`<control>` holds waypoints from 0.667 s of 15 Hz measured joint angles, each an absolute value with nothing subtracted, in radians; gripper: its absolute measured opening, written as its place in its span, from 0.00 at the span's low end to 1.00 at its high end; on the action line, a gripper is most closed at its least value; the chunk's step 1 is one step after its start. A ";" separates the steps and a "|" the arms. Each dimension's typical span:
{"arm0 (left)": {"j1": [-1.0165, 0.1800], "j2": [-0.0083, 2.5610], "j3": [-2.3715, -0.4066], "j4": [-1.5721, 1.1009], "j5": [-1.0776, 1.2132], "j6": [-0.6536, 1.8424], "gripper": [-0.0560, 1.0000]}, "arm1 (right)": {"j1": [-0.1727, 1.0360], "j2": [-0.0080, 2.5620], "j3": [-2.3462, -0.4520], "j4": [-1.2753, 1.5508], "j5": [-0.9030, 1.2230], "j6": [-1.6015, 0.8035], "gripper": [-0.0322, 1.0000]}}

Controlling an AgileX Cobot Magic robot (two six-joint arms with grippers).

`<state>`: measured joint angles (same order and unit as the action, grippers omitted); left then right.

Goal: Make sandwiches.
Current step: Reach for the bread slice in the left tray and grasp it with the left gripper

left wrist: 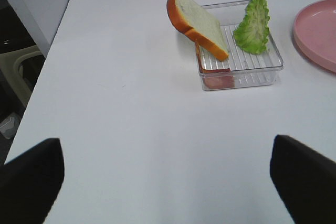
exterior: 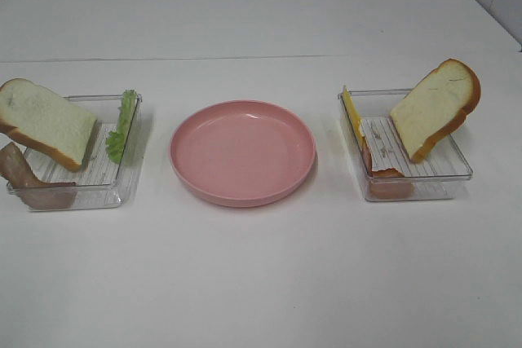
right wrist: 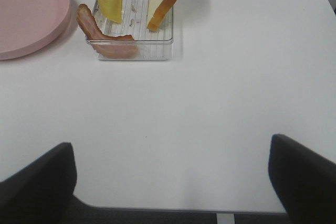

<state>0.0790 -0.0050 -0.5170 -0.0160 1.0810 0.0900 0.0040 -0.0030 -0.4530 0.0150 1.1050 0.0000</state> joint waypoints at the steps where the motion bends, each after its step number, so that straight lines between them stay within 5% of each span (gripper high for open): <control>1: 0.079 -0.005 -0.517 -0.016 1.081 0.090 0.99 | 0.004 -0.003 -0.453 0.015 1.105 0.000 0.96; 10: 0.079 -0.005 -0.517 -0.016 1.081 0.090 0.99 | 0.004 -0.003 -0.453 0.015 1.105 0.000 0.96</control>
<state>0.0790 -0.0050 -0.5170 -0.0160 1.0810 0.0900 0.0040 -0.0030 -0.4530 0.0150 1.1050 0.0000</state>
